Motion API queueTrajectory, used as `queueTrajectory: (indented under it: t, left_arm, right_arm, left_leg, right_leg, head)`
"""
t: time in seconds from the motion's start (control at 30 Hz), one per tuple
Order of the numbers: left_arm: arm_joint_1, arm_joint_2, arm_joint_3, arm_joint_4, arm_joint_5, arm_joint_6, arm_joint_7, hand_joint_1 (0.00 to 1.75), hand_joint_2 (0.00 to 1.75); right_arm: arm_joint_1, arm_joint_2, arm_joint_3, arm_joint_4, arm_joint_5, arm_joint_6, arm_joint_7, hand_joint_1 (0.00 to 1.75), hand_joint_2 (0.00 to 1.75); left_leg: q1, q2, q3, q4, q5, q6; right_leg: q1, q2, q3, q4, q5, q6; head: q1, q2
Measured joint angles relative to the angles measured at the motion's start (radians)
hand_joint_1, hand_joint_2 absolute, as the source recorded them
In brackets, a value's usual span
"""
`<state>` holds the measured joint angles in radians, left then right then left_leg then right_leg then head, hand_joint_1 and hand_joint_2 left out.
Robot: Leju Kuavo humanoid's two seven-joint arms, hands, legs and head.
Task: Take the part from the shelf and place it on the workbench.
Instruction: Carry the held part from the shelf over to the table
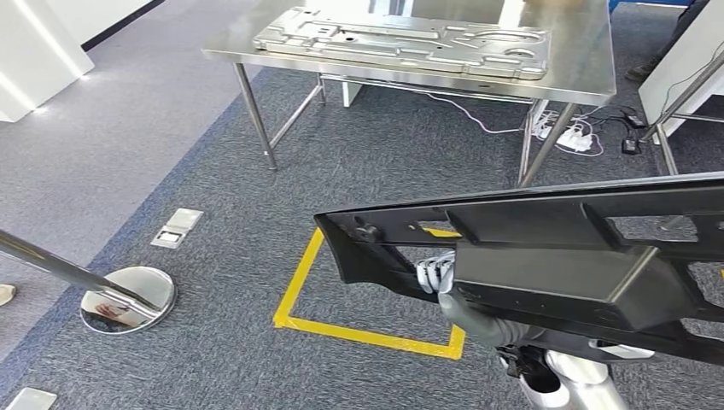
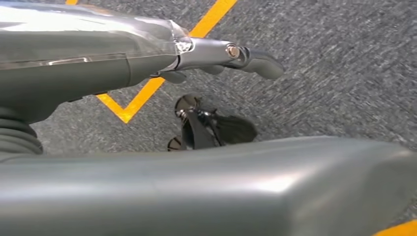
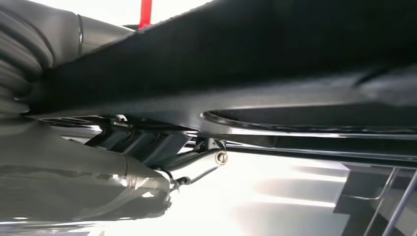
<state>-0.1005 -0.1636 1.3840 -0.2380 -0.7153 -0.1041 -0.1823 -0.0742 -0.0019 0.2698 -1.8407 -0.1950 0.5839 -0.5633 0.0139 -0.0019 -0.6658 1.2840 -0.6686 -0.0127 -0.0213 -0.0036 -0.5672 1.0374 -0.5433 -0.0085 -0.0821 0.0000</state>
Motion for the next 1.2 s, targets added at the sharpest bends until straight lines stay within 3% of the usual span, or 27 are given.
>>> queueTrajectory:
  t: [0.03, 0.07, 0.13, 0.17, 0.2, 0.37, 0.43, 0.5, 0.53, 0.57, 0.6, 0.67, 0.73, 0.8, 0.87, 0.93, 1.0, 1.03, 1.07, 1.1, 1.17, 1.2]
  left_arm:
    - [0.002, 0.001, 0.0, 0.0, 0.0, 0.0, 0.0, 0.0, 1.75]
    - [0.003, 0.001, 0.0, 0.0, 0.0, 0.0, 0.0, 0.0, 1.75]
    - [0.004, 0.001, 0.0, 0.0, 0.0, 0.0, 0.0, 0.0, 1.75]
    - [0.004, 0.001, 0.0, 0.0, 0.0, 0.0, 0.0, 0.0, 1.75]
    - [0.004, 0.001, 0.0, 0.0, 0.0, 0.0, 0.0, 0.0, 1.75]
    - [0.005, 0.001, 0.0, 0.0, -0.001, 0.001, 0.0, 0.0, 1.75]
    - [0.004, 0.001, 0.0, 0.0, -0.001, 0.001, 0.0, 0.0, 1.75]
    - [0.003, 0.002, 0.0, 0.0, -0.002, 0.001, 0.0, 0.0, 1.75]
    - [0.004, 0.001, 0.0, 0.0, -0.003, 0.001, 0.0, 0.0, 1.75]
    - [0.004, 0.001, 0.0, 0.0, -0.003, 0.001, 0.0, 0.0, 1.75]
    - [0.005, 0.001, 0.0, 0.0, -0.003, 0.001, 0.0, 0.0, 1.75]
    - [0.005, 0.001, 0.0, 0.0, -0.003, 0.001, 0.0, 0.0, 1.75]
    - [0.003, 0.001, 0.0, 0.0, -0.003, 0.001, 0.0, 0.0, 1.75]
    - [0.003, 0.0, 0.0, 0.0, -0.003, 0.001, 0.001, 0.0, 1.75]
    - [0.003, -0.002, 0.0, 0.0, -0.003, 0.0, 0.001, 0.0, 1.75]
    - [-0.002, -0.002, 0.0, 0.0, -0.003, 0.0, 0.001, 0.0, 1.75]
    - [-0.003, -0.002, 0.0, 0.0, -0.003, 0.0, 0.001, 0.0, 1.75]
    - [-0.002, -0.002, 0.0, 0.0, -0.003, 0.0, 0.001, 0.0, 1.75]
    - [0.0, -0.002, 0.0, 0.0, -0.003, 0.0, 0.001, 0.0, 1.75]
    - [0.002, -0.002, 0.0, 0.0, -0.003, 0.001, 0.001, 0.0, 1.75]
    - [0.004, -0.002, 0.0, 0.0, -0.003, 0.001, 0.001, 0.0, 1.75]
    - [0.005, -0.002, 0.0, 0.0, -0.003, 0.001, 0.001, 0.0, 1.75]
  right_arm:
    - [0.001, 0.0, 0.0, 0.0, 0.0, 0.0, -0.001, 1.75, 1.75]
    - [0.001, 0.0, 0.0, 0.0, 0.0, 0.001, -0.002, 1.75, 1.75]
    - [0.0, 0.0, 0.0, 0.0, 0.0, 0.001, -0.002, 1.75, 1.75]
    - [0.0, 0.0, 0.0, 0.0, 0.0, 0.001, -0.002, 1.75, 1.75]
    - [-0.001, 0.0, 0.0, 0.0, 0.001, 0.001, -0.002, 1.75, 1.75]
    - [-0.001, 0.0, 0.0, -0.002, 0.002, 0.001, -0.002, 1.75, 1.75]
    - [-0.002, 0.0, -0.002, -0.002, 0.002, 0.001, -0.002, 1.75, 1.75]
    - [0.0, 0.0, -0.004, -0.001, 0.002, 0.001, -0.002, 1.75, 1.75]
    - [0.001, 0.0, -0.005, -0.001, 0.002, 0.001, -0.002, 1.75, 1.75]
    - [0.002, 0.0, -0.006, -0.001, 0.002, 0.001, -0.002, 1.75, 1.75]
    - [0.003, 0.0, -0.006, 0.0, 0.002, 0.001, -0.002, 1.75, 1.75]
    - [0.003, 0.0, -0.007, 0.0, 0.0, 0.0, -0.002, 1.75, 1.75]
    - [0.002, 0.0, -0.009, 0.001, -0.007, 0.0, -0.002, 1.75, 1.75]
    - [0.003, 0.0, -0.012, 0.0, -0.02, 0.002, 0.001, 1.75, 1.75]
    - [0.002, 0.002, -0.014, -0.001, -0.035, 0.008, 0.007, 1.75, 1.75]
    - [-0.002, 0.005, -0.014, -0.002, -0.05, 0.014, 0.015, 1.75, 1.75]
    - [-0.002, 0.007, -0.014, -0.001, -0.06, 0.019, 0.019, 1.75, 1.75]
    - [0.0, 0.007, -0.014, 0.0, -0.062, 0.021, 0.019, 1.75, 1.75]
    - [0.001, 0.007, -0.014, 0.0, -0.063, 0.022, 0.02, 1.75, 1.75]
    - [0.002, 0.008, -0.014, 0.0, -0.063, 0.023, 0.02, 1.75, 1.75]
    - [0.002, 0.008, -0.014, 0.001, -0.064, 0.023, 0.02, 1.75, 1.75]
    - [0.0, 0.008, -0.014, 0.002, -0.064, 0.023, 0.02, 1.75, 1.75]
  left_leg:
    - [0.001, 0.0, -0.023, 0.027, 0.006, -0.002]
    - [0.002, 0.0, -0.027, 0.015, 0.034, -0.002]
    - [0.003, 0.0, 0.007, -0.092, 0.12, 0.002]
    - [0.001, 0.0, 0.027, -0.144, 0.151, 0.006]
    - [-0.002, -0.001, 0.042, -0.184, 0.161, 0.012]
    - [-0.003, -0.002, 0.072, -0.226, 0.138, 0.047]
    - [-0.001, -0.002, 0.088, -0.232, 0.132, 0.058]
    - [-0.004, -0.002, 0.098, -0.233, 0.122, 0.064]
    - [-0.005, -0.002, 0.104, -0.232, 0.116, 0.065]
    - [-0.006, -0.002, 0.113, -0.232, 0.109, 0.064]
    - [-0.007, -0.002, 0.124, -0.232, 0.102, 0.063]
    - [-0.007, -0.002, 0.145, -0.233, 0.087, 0.059]
    - [-0.006, -0.002, 0.152, -0.235, 0.075, 0.049]
    - [-0.006, -0.001, 0.16, -0.23, 0.071, 0.036]
    - [-0.007, -0.001, 0.17, -0.209, 0.065, 0.027]
    - [-0.004, -0.001, 0.136, -0.138, 0.032, 0.016]
    - [0.0, -0.001, 0.061, -0.026, -0.014, 0.004]
    - [0.002, -0.001, 0.028, 0.011, -0.024, 0.0]
    - [0.004, -0.001, 0.008, 0.018, -0.013, -0.003]
    - [0.005, -0.001, 0.004, -0.008, 0.019, -0.005]
    - [0.009, -0.013, 0.026, -0.116, 0.114, -0.008]
    - [0.009, -0.022, 0.034, -0.165, 0.137, -0.007]
  right_leg:
    - [0.0, 0.001, 0.007, 0.0, -0.006, 0.001]
    - [-0.001, 0.002, 0.016, 0.0, -0.013, 0.003]
    - [-0.002, 0.003, 0.04, 0.0, -0.03, 0.009]
    - [-0.001, 0.003, 0.049, 0.0, -0.037, 0.014]
    - [0.0, 0.003, 0.053, -0.001, -0.042, 0.02]
    - [0.001, 0.005, 0.051, 0.024, -0.047, 0.046]
    - [0.001, 0.005, 0.009, 0.109, -0.085, 0.05]
    - [0.001, 0.005, -0.068, 0.226, -0.129, 0.051]
    - [0.002, 0.005, -0.098, 0.26, -0.131, 0.051]
    - [0.002, 0.005, -0.112, 0.261, -0.112, 0.05]
    - [0.003, 0.005, -0.109, 0.224, -0.073, 0.047]
    - [0.009, 0.004, -0.079, 0.11, 0.009, 0.037]
    - [0.017, 0.002, -0.065, 0.042, 0.02, 0.024]
    - [0.019, 0.002, -0.059, 0.026, 0.01, 0.013]
    - [0.012, 0.003, -0.037, 0.016, 0.021, 0.005]
    - [0.005, 0.005, -0.017, 0.009, 0.015, -0.001]
    - [0.003, 0.012, -0.01, 0.008, 0.006, -0.004]
    - [0.001, 0.018, -0.005, 0.008, 0.001, -0.003]
    - [0.0, 0.025, 0.002, 0.008, -0.006, -0.001]
    - [-0.002, 0.033, 0.011, 0.008, -0.013, 0.002]
    - [-0.006, 0.046, 0.033, 0.008, -0.029, 0.011]
    - [-0.007, 0.052, 0.04, 0.007, -0.035, 0.016]
  head:
    - [0.0, 0.0]
    - [0.0, 0.0]
    - [0.0, 0.0]
    - [0.0, 0.0]
    - [0.0, 0.0]
    - [0.0, 0.0]
    - [0.0, 0.0]
    - [0.0, 0.0]
    - [0.0, 0.0]
    - [0.0, 0.0]
    - [0.0, 0.0]
    - [0.0, 0.0]
    - [0.0, 0.0]
    - [0.0, 0.0]
    - [-0.001, 0.0]
    - [-0.001, 0.0]
    - [-0.002, 0.0]
    - [-0.002, 0.0]
    - [-0.002, 0.0]
    - [-0.002, 0.0]
    - [-0.003, 0.0]
    - [-0.003, 0.0]
